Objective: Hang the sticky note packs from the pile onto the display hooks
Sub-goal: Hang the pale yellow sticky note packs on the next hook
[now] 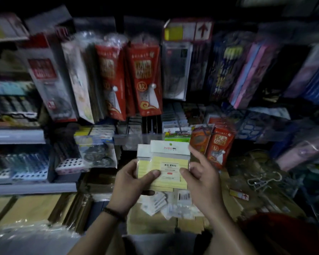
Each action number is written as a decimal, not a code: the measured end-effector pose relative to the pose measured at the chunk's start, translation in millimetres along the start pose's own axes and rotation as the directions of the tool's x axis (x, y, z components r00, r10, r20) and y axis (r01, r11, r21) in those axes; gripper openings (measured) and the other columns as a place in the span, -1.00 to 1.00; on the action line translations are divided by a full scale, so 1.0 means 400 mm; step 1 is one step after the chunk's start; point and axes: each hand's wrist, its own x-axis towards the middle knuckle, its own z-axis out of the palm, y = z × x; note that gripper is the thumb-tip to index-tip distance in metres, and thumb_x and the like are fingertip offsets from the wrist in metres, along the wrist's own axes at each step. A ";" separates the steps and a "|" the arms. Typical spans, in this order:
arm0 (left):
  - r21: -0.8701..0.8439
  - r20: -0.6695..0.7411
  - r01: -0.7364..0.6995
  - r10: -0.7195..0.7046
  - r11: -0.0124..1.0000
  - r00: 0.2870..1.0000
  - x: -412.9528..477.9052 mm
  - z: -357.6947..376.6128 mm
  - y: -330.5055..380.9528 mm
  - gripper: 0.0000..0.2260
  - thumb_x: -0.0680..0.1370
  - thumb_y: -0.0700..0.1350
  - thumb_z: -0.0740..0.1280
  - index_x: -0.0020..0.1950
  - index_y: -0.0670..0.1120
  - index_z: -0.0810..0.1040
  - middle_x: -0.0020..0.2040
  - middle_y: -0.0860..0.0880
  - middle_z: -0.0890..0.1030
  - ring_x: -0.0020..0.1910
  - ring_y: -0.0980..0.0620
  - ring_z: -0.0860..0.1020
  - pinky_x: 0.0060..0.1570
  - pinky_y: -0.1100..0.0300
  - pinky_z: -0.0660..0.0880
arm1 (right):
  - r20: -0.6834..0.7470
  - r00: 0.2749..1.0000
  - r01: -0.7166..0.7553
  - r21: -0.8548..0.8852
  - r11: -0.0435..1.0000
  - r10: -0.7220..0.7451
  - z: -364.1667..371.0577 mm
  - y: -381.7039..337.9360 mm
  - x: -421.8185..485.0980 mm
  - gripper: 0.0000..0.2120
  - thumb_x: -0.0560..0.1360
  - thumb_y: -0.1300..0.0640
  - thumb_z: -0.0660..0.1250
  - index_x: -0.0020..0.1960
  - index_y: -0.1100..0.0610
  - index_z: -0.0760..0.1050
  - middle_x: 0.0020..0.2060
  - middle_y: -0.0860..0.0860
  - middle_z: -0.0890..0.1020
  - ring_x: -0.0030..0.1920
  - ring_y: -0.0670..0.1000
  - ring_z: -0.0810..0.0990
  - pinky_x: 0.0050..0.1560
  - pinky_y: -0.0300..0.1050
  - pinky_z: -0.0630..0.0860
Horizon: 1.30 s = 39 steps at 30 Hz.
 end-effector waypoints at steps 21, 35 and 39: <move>0.064 -0.054 -0.547 0.550 0.835 0.833 0.083 -0.136 0.678 -0.81 0.70 -0.15 0.32 0.31 -0.01 0.57 0.17 -0.03 0.76 0.12 -0.06 0.75 0.00 -0.11 0.73 | -0.035 0.860 0.510 0.088 0.856 -0.509 -0.002 -0.698 0.390 -0.58 0.64 0.40 0.35 0.38 0.01 0.64 0.13 -0.12 0.77 0.13 -0.06 0.76 0.12 -0.01 0.71; 0.226 -0.197 -0.678 0.714 0.700 0.671 0.154 -0.236 0.854 -0.80 0.69 -0.17 0.34 0.26 0.07 0.52 0.12 -0.01 0.73 0.02 0.00 0.75 -0.23 0.10 0.70 | -0.143 0.730 0.680 0.054 0.732 -0.668 0.139 -0.837 0.593 -0.59 0.66 0.37 0.33 0.37 -0.01 0.65 0.27 -0.09 0.69 0.27 -0.11 0.68 0.27 0.01 0.67; 0.236 -0.218 -0.678 0.718 0.696 0.661 0.163 -0.255 0.865 -0.84 0.69 -0.15 0.35 0.23 0.06 0.52 0.09 -0.06 0.73 -0.03 -0.06 0.76 -0.25 0.03 0.71 | -0.205 0.654 0.747 0.023 0.665 -0.728 0.157 -0.868 0.621 -0.61 0.65 0.36 0.34 0.37 0.01 0.65 0.19 -0.14 0.67 0.21 -0.05 0.69 0.18 0.08 0.70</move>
